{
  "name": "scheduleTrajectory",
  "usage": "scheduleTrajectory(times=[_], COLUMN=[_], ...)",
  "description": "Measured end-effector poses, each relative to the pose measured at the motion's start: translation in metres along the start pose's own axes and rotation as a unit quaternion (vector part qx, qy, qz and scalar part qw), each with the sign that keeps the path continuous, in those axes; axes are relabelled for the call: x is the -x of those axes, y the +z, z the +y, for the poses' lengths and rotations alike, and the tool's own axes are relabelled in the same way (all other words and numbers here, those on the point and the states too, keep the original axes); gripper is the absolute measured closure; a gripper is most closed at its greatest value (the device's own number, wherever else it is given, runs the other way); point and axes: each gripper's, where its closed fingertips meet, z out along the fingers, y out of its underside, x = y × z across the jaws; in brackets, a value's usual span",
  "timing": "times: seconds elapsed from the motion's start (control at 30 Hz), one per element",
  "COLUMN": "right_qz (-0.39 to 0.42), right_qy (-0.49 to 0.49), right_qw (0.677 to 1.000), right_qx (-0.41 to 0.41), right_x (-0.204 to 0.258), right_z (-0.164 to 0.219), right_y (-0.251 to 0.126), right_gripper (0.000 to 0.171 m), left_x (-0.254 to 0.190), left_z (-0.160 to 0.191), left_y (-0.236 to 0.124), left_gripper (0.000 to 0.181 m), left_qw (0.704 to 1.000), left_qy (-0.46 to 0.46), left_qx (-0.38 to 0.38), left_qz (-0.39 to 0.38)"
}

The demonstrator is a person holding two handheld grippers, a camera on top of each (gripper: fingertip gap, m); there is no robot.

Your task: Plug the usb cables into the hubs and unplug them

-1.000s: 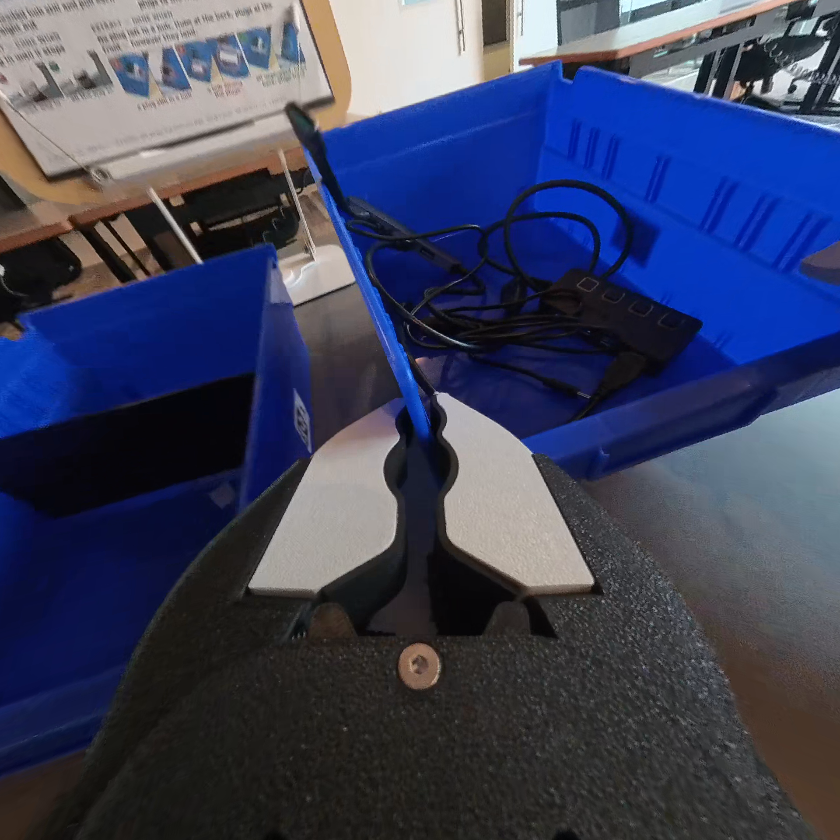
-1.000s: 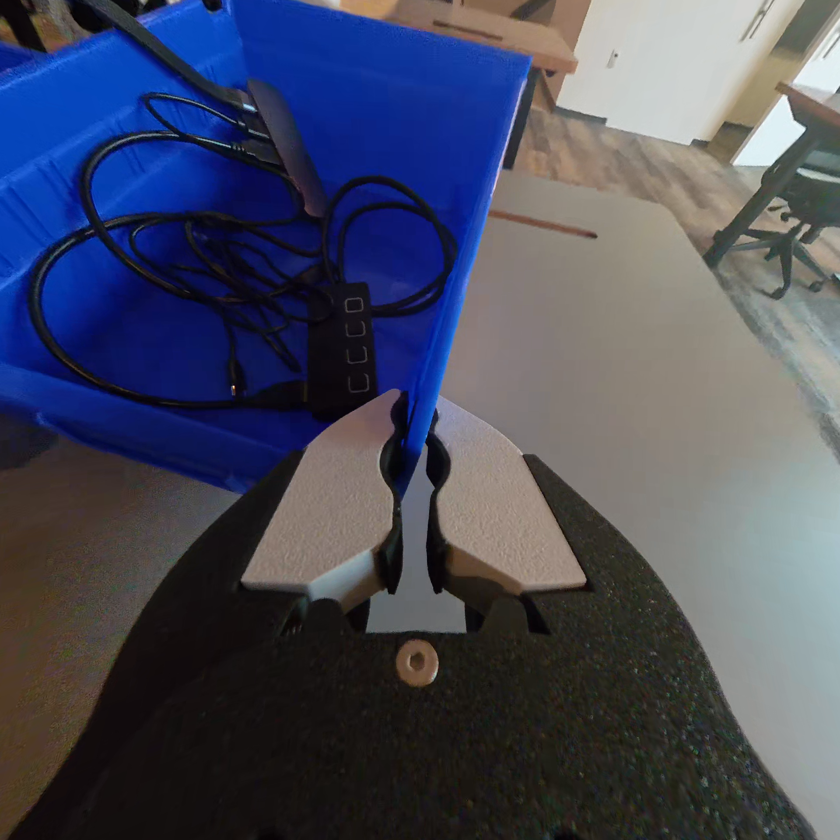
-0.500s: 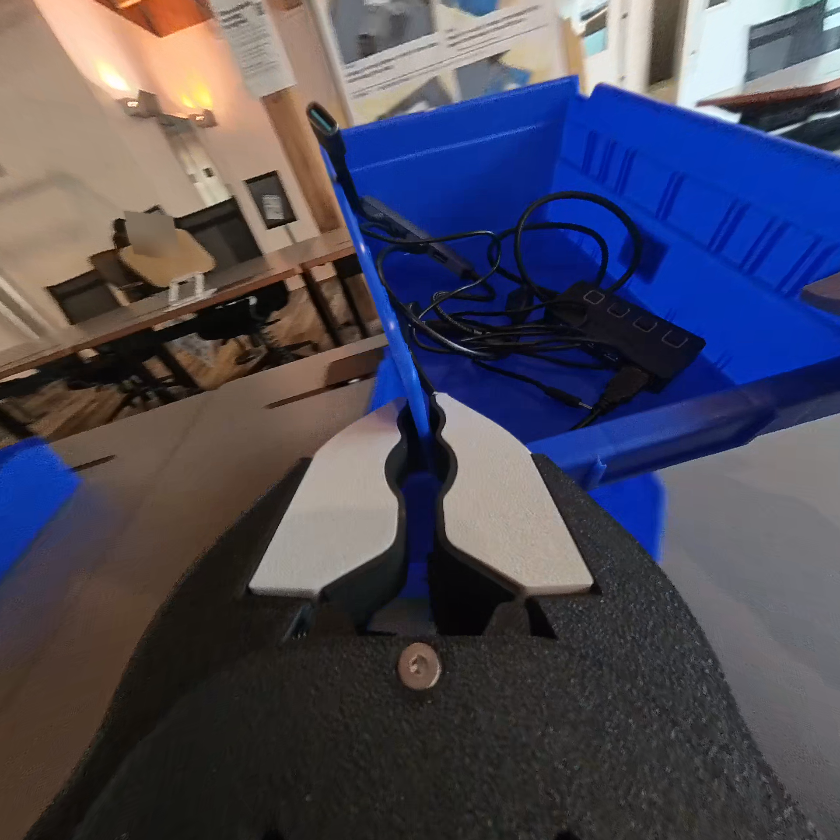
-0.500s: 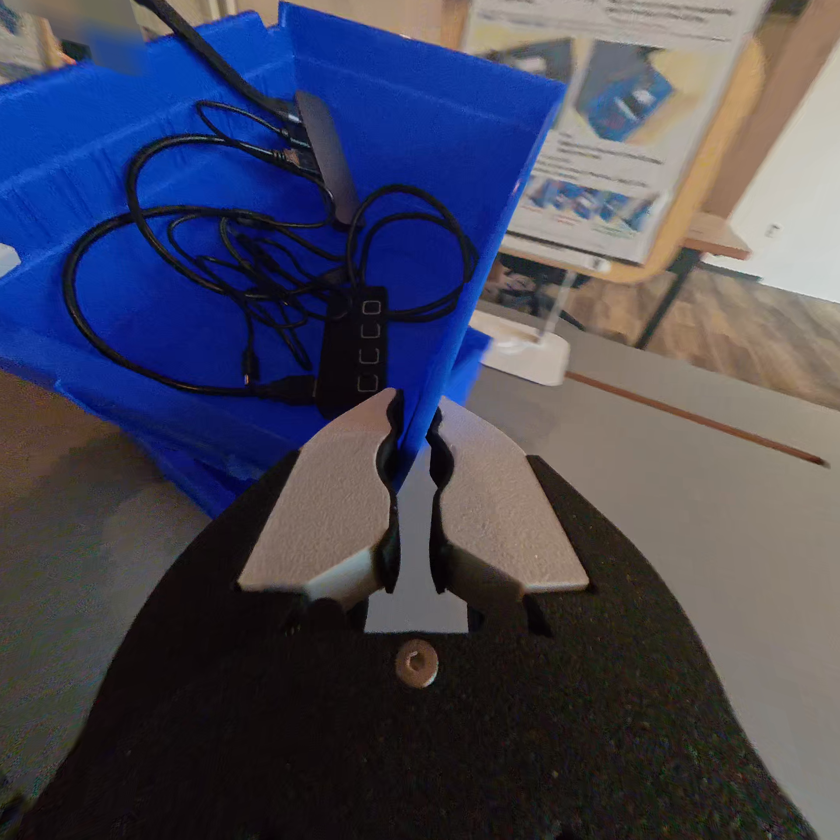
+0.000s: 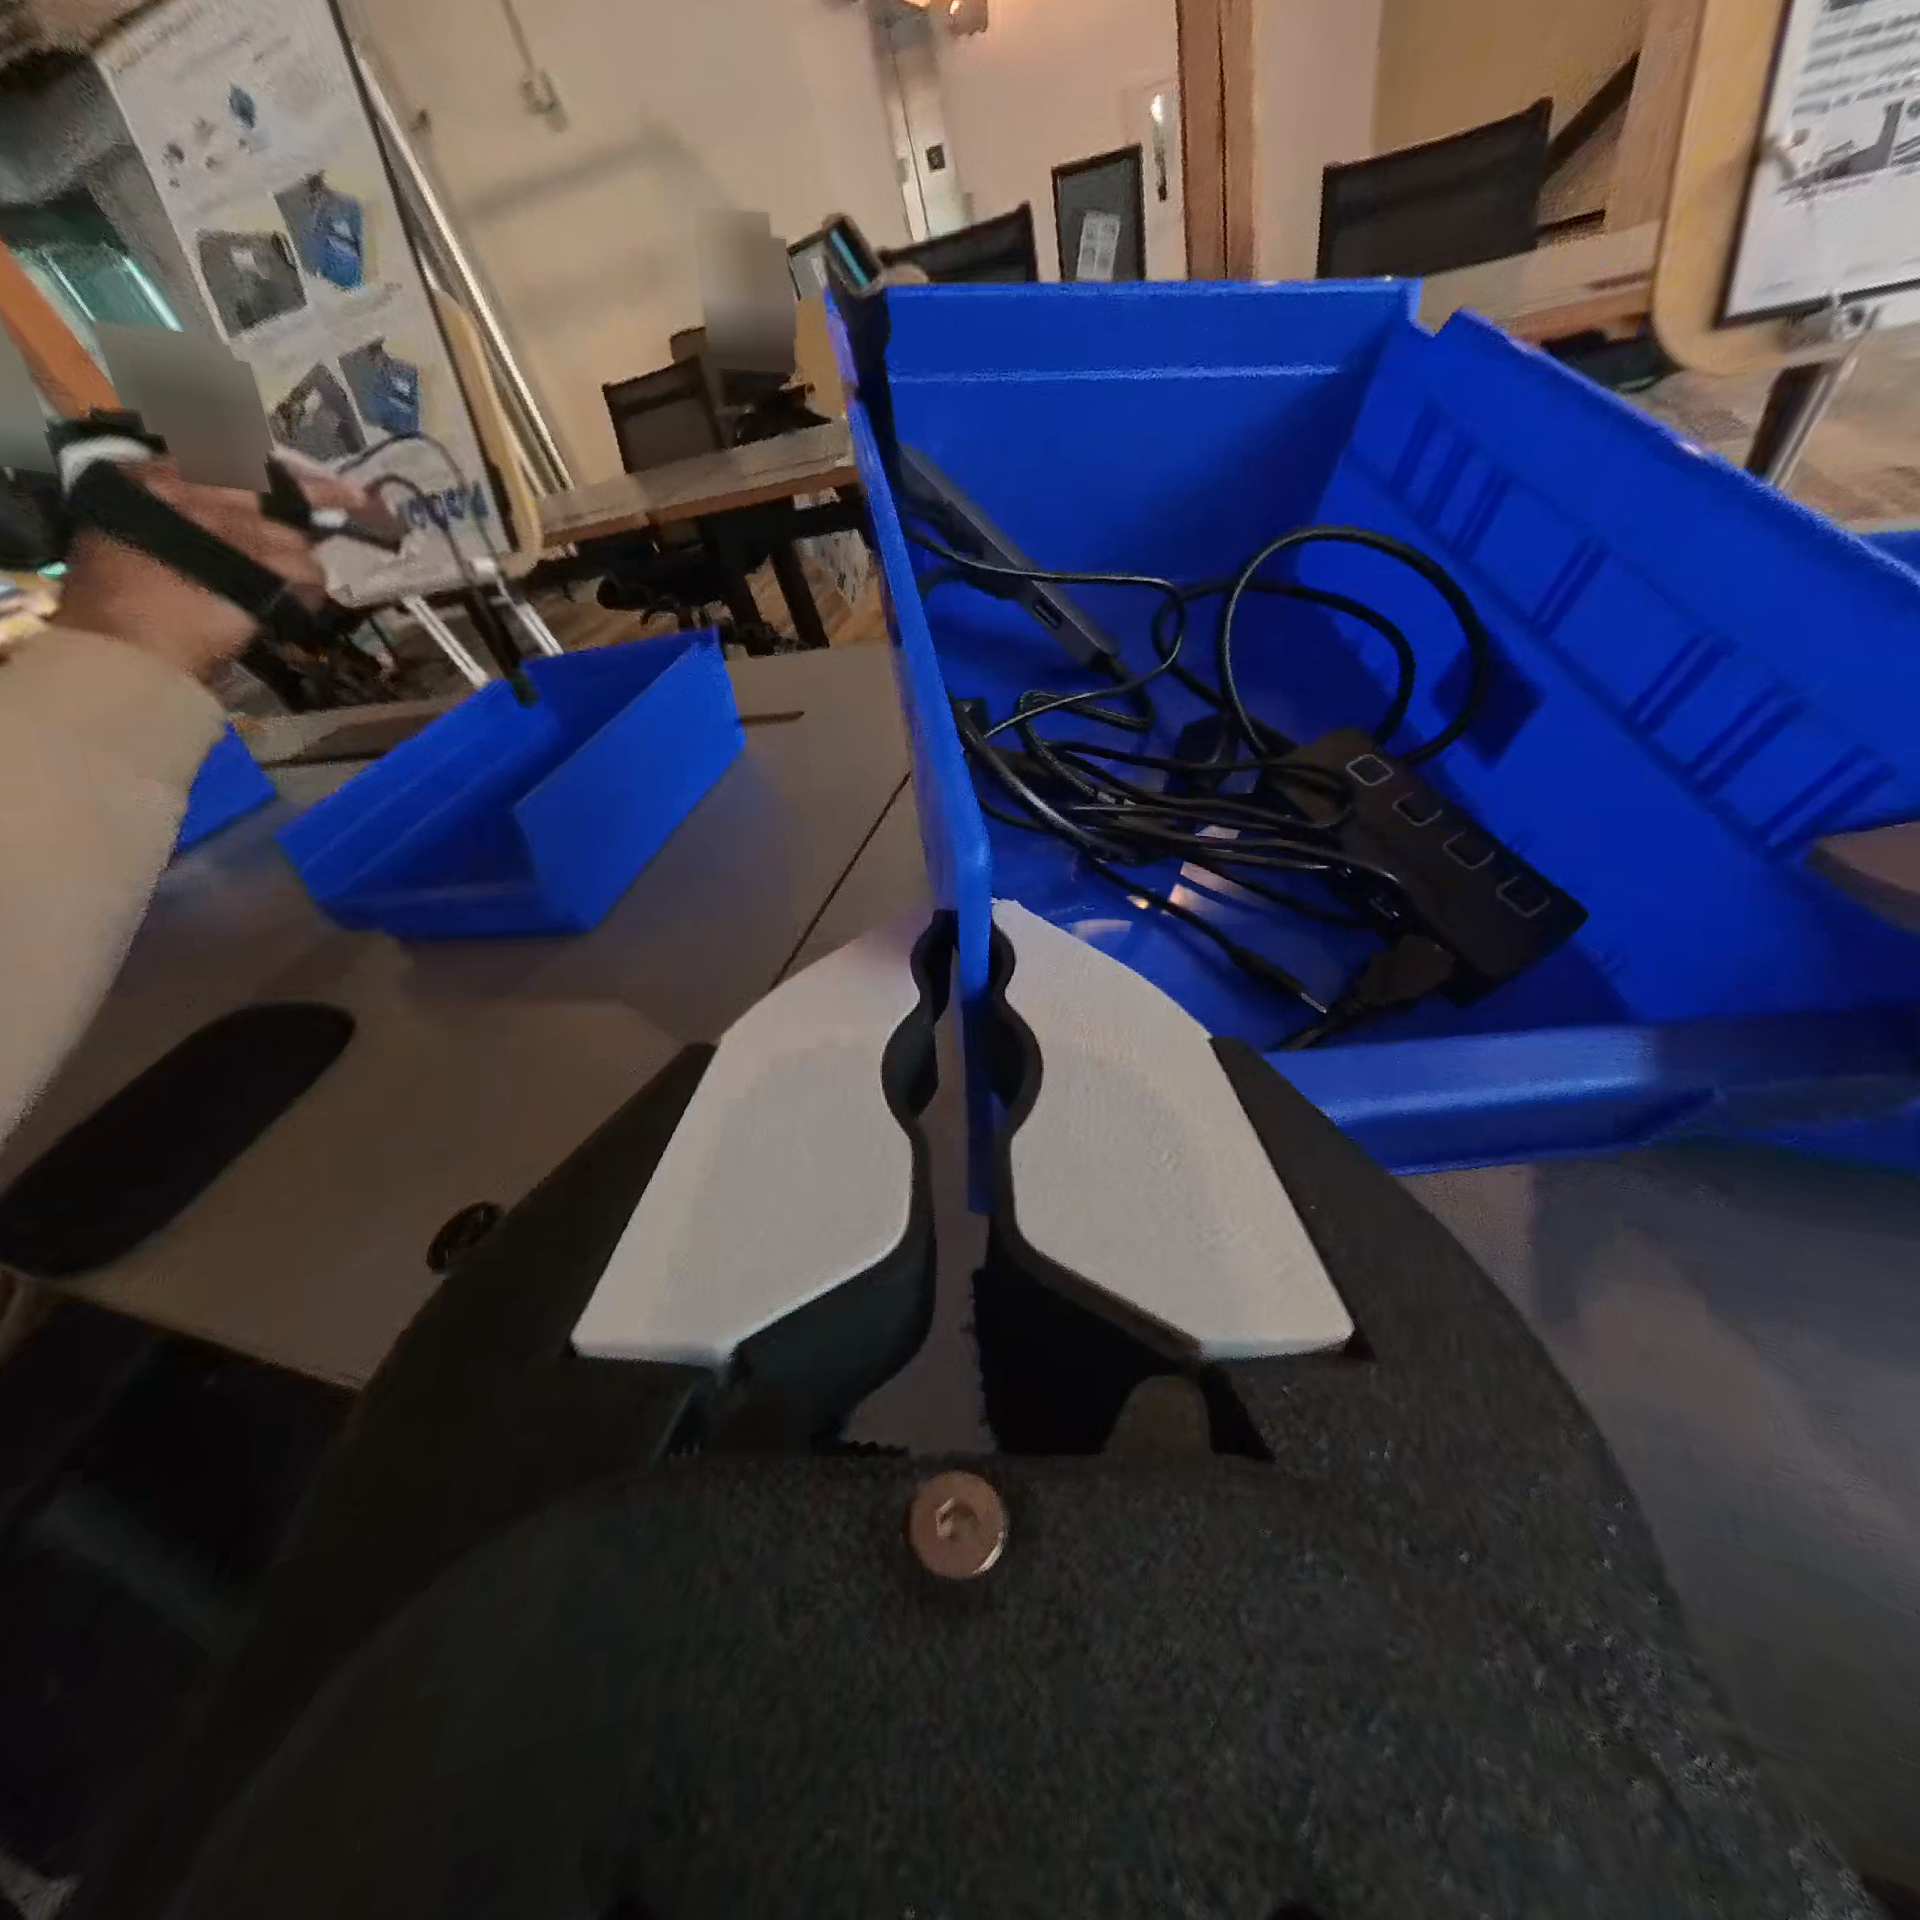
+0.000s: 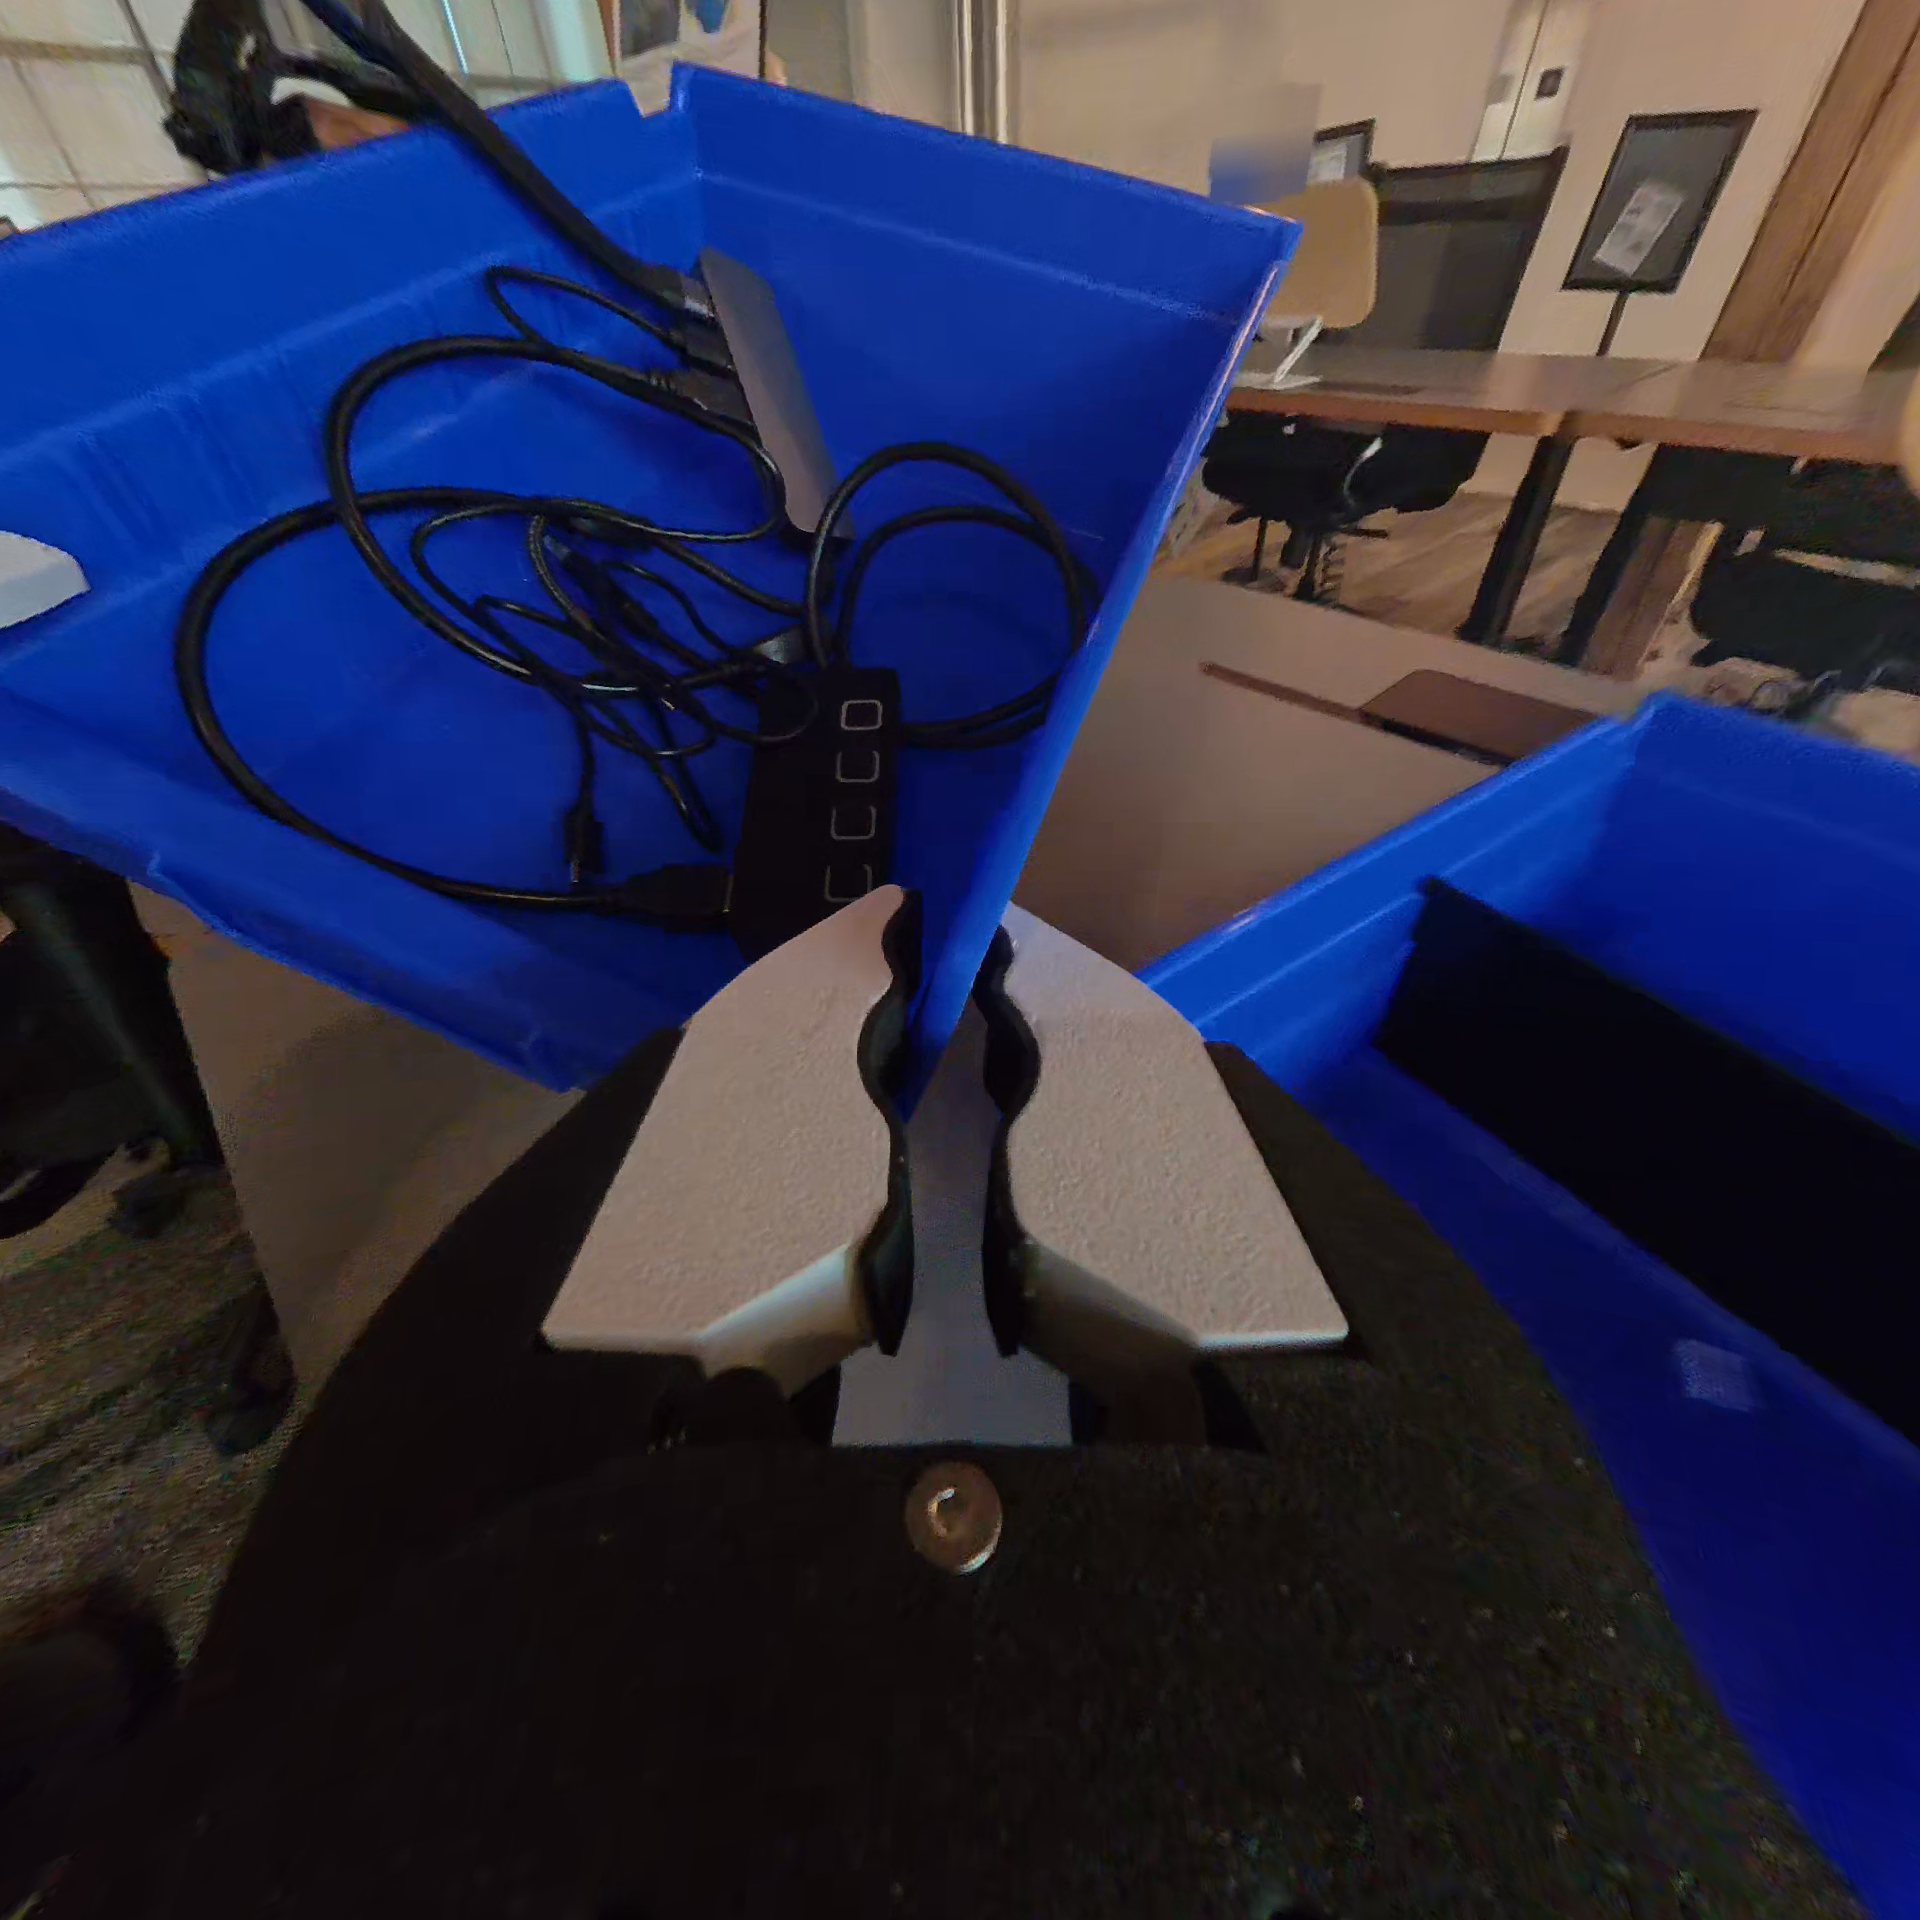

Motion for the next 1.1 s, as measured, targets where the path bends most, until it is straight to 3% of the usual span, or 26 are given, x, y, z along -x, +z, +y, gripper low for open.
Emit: scheduleTrajectory(times=[0.3, 0.4, 0.5, 0.6, 0.73, 0.8, 0.87, 0.97, 1.1], right_qz=[0.006, 0.002, 0.003, -0.024, -0.06, -0.09, -0.091, -0.046, -0.087], right_qy=[-0.005, -0.003, -0.04, -0.052, -0.106, -0.14, -0.196, -0.315, -0.382], right_qw=[0.997, 0.993, 0.994, 0.993, 0.992, 0.986, 0.976, 0.947, 0.903], right_qx=[0.08, 0.115, 0.106, 0.099, 0.029, 0.005, -0.006, 0.037, 0.178], right_x=[0.017, 0.019, 0.021, 0.031, 0.039, 0.041, 0.026, -0.02, -0.055], right_z=[0.052, 0.07, 0.072, 0.071, 0.048, 0.036, 0.029, 0.032, 0.068], right_y=[0.027, 0.03, 0.03, 0.024, 0.0, -0.017, -0.032, -0.045, -0.05], right_gripper=[0.159, 0.156, 0.151, 0.138, 0.119, 0.108, 0.098, 0.091, 0.087], left_x=[0.015, 0.006, 0.008, 0.015, 0.043, 0.053, 0.055, 0.052, 0.055], left_z=[0.06, 0.078, 0.106, 0.111, 0.079, 0.042, 0.008, -0.017, -0.009], left_y=[0.036, 0.049, 0.056, 0.054, 0.037, 0.023, 0.004, -0.014, -0.018], left_gripper=[0.176, 0.164, 0.164, 0.155, 0.125, 0.112, 0.114, 0.113, 0.128], left_qw=[0.997, 0.995, 0.991, 0.991, 0.998, 0.998, 0.989, 0.979, 0.989], left_qy=[-0.05, -0.053, -0.033, -0.047, -0.015, -0.025, -0.064, -0.091, -0.071], left_qx=[0.056, 0.074, 0.119, 0.118, 0.06, -0.034, -0.124, -0.181, -0.123], left_qz=[0.033, 0.05, 0.045, 0.045, -0.02, -0.046, -0.04, -0.019, -0.044])
